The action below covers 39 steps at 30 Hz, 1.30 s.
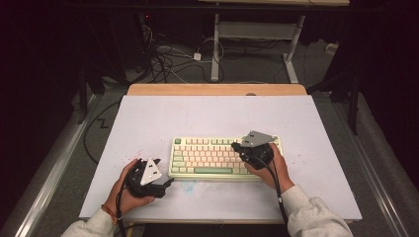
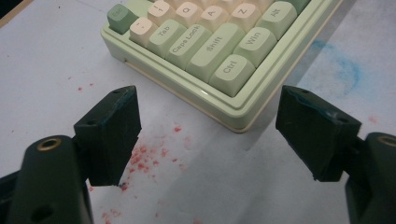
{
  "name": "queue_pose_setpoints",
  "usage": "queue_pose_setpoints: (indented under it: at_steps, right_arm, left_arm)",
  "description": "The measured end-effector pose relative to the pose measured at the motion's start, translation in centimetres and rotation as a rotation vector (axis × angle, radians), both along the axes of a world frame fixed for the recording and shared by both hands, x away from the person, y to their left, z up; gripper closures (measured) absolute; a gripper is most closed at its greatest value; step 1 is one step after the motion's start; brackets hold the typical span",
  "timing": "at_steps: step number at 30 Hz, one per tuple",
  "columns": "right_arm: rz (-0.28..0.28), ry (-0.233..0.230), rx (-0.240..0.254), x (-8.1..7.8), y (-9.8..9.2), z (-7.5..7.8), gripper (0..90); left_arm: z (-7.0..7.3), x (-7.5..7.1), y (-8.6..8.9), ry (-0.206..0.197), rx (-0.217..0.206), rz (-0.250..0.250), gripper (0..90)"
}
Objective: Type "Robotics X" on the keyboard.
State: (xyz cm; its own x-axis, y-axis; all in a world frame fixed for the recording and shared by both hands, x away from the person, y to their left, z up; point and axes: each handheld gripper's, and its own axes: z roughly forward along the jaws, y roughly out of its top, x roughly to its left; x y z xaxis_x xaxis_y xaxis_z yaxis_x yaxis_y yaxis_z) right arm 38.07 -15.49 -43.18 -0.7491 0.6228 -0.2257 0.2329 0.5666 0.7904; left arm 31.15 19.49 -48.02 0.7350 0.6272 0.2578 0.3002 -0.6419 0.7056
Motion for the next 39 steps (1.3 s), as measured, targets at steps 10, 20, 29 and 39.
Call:
queue_pose_setpoints:
  at_steps: [10,20,29,39]
  right_arm:
    - [0.005,-0.063,0.029,-1.6,-1.2,1.0,71.7]
    - [-0.029,-0.125,0.064,-3.3,-2.8,1.1,33.7]
    - [-0.081,-0.150,0.092,-5.2,-5.1,0.4,23.3]
    - [-0.122,-0.158,0.079,-6.4,-6.9,-0.4,19.6]
  left_arm:
    - [0.1,0.0,0.1,0.008,-0.010,0.004,21.2]
    - [0.3,-0.1,0.1,0.011,-0.035,-0.012,24.0]
    - [0.8,-0.1,0.5,-0.016,-0.069,0.015,21.6]
    - [0.7,-0.1,0.4,-0.018,-0.054,0.030,22.6]
